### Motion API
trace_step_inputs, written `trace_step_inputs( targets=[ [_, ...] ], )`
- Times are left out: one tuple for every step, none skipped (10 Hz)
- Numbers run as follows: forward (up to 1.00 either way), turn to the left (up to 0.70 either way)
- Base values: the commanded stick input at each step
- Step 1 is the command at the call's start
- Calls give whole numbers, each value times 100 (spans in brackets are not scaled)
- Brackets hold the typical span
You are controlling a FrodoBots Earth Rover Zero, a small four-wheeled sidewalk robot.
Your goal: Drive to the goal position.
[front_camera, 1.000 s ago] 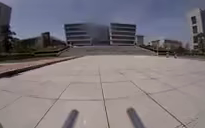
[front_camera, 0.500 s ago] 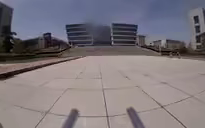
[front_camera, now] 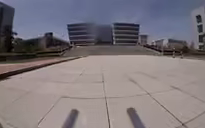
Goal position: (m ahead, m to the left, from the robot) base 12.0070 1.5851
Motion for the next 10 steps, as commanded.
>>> trace_step_inputs(
  targets=[
    [70,-30],
    [70,-15],
    [70,0],
    [70,0],
    [70,0],
    [70,0],
    [70,0],
    [70,0],
    [70,0],
    [70,0]
  ],
)
